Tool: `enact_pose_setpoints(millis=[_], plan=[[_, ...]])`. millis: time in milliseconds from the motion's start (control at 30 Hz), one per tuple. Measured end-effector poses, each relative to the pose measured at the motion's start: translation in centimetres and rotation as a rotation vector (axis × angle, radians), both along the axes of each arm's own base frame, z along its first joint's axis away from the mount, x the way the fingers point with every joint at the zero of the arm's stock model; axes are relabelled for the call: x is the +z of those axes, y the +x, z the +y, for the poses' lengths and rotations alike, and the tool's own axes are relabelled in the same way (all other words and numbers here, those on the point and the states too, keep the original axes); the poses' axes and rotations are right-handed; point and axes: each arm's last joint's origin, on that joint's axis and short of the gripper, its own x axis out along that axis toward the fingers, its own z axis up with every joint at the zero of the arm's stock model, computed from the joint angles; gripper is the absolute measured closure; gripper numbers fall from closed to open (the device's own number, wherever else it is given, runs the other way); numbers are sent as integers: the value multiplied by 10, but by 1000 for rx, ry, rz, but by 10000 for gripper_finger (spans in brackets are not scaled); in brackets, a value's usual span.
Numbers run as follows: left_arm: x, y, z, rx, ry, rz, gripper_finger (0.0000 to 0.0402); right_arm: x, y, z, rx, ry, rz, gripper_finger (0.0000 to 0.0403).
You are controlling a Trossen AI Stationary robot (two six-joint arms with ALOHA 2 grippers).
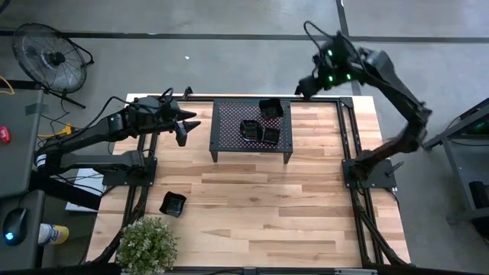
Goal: Pick & Place Mini shaped plates
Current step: Stack the black distorted square plate on top of the other black distorted square plates on the shelf
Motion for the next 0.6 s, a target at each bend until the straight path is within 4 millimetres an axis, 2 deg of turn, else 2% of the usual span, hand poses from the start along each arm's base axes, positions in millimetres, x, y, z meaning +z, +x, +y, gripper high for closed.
enact_pose_setpoints(millis=[67, 300, 467, 600], plan=[[0, 0, 0, 2, 8, 3, 215, -6, -2, 18, 36, -23, -11, 290], [0, 1, 1, -7, 32, 10, 215, -54, 5, 75, 122, -82, -187, 290], [0, 1, 1, -4, 35, 13, 215, -86, 5, 98, 149, -61, -277, 290], [0, 1, 1, -3, 33, 14, 215, -98, 1, 110, 178, -46, -303, 290]])
